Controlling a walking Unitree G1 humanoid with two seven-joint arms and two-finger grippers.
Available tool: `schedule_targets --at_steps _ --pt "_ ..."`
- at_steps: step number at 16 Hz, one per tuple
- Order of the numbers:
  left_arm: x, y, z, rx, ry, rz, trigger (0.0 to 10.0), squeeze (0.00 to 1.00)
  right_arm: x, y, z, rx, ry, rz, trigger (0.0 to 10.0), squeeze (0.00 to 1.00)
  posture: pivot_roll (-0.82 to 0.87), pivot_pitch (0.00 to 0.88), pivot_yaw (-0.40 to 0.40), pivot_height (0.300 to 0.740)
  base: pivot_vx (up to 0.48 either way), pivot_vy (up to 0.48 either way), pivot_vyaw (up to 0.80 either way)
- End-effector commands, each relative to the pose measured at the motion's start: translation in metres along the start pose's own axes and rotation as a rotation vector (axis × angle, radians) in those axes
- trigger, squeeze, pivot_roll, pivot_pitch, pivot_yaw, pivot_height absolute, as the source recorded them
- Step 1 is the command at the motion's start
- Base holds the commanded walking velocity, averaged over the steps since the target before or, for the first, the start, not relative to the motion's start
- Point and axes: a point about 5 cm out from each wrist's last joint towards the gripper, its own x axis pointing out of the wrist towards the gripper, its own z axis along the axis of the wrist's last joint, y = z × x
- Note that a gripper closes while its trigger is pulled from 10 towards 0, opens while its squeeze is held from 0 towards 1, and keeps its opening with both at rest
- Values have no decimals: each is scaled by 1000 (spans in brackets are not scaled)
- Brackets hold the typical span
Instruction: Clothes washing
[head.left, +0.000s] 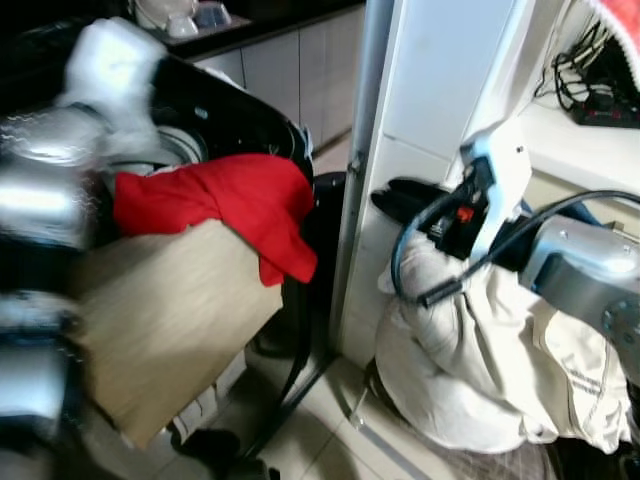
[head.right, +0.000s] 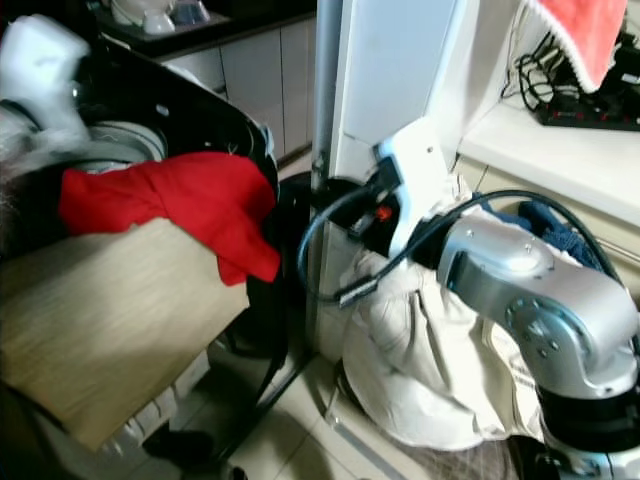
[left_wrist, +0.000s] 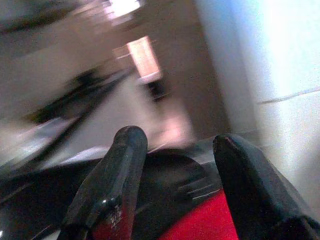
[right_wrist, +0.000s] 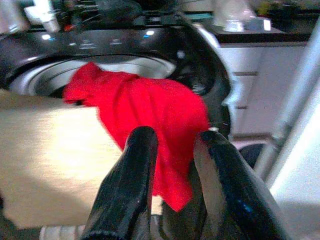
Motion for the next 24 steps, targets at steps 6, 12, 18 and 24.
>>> schedule_targets --at_steps 6,12,18,24 --pt "2 -71 -32 -7 138 -317 10000 0 -15 -1 -7 -29 46 8 10000 0 -90 0 20 740 0 0 0" --pt "-1 -56 -52 245 303 -192 10000 0 -15 2 -8 -40 56 36 10000 0 -90 0 19 740 0 0 0" --pt "-5 -47 -66 210 408 -110 10000 0 -14 2 -8 -34 65 53 10000 0 -85 0 15 740 0 0 0" --pt "-5 -47 -67 182 420 -119 0 0 -15 5 -8 -43 73 81 10000 0 -85 0 16 740 0 0 0"
